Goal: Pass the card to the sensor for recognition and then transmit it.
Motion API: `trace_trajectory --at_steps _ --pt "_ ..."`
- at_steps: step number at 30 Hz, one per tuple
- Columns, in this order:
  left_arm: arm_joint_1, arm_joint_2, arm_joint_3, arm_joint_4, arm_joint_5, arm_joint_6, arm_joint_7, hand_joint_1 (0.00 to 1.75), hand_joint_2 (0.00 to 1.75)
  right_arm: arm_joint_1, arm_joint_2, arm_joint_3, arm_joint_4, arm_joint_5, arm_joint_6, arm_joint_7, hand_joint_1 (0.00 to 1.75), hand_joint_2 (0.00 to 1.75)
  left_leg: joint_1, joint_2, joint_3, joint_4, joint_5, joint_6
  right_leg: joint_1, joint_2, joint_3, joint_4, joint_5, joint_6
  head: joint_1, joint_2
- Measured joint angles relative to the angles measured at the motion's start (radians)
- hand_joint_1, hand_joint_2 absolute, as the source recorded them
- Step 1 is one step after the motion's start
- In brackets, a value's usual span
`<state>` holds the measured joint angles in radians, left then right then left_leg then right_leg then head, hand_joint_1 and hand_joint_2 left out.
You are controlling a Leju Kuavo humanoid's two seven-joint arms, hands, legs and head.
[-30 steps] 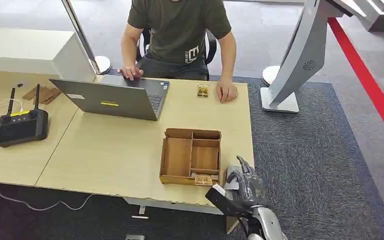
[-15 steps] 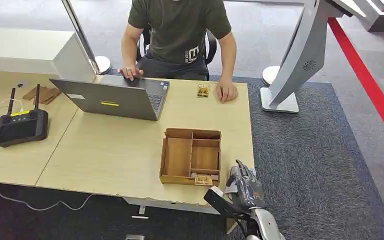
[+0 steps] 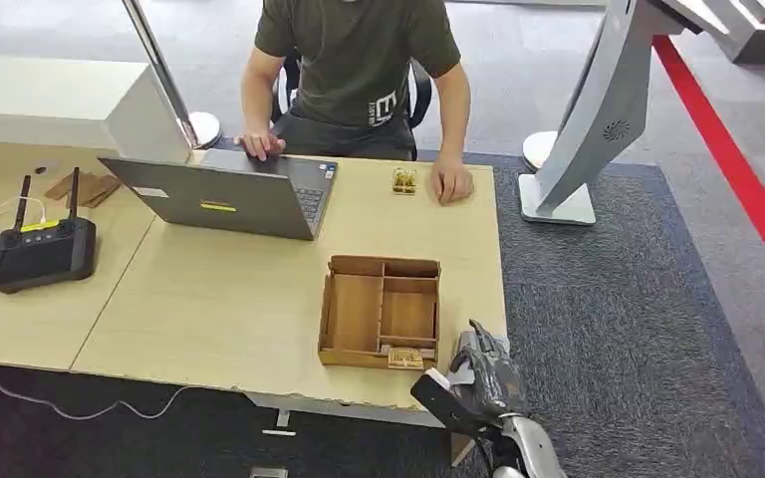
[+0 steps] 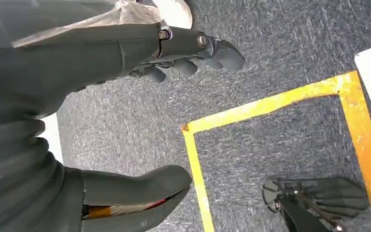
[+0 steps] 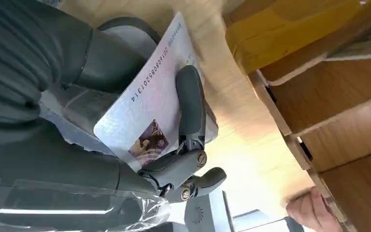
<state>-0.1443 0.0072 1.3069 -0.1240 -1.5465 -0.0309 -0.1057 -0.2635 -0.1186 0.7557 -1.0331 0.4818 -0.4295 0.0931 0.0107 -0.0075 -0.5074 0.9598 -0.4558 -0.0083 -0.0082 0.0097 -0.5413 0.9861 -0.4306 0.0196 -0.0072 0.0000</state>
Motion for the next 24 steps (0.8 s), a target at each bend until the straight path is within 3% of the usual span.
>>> trace_trajectory --at_steps 12,24 --pt "0.000 0.002 0.024 0.000 -0.007 -0.006 0.000 0.00 1.75 0.019 -0.005 -0.050 -0.161 -0.048 0.010 -0.057 1.75 1.75 0.000 0.000 0.000 0.000 0.000 0.000 0.000 0.000 0.000 0.000 0.000 0.000 0.000 0.000" --pt "-0.001 0.002 0.042 0.000 -0.008 -0.006 -0.001 0.00 1.75 -0.056 -0.011 -0.084 -0.182 -0.105 -0.002 -0.063 1.75 1.75 0.000 0.000 0.000 0.000 0.000 0.000 0.000 0.000 0.000 0.000 0.000 0.000 0.000 0.000"
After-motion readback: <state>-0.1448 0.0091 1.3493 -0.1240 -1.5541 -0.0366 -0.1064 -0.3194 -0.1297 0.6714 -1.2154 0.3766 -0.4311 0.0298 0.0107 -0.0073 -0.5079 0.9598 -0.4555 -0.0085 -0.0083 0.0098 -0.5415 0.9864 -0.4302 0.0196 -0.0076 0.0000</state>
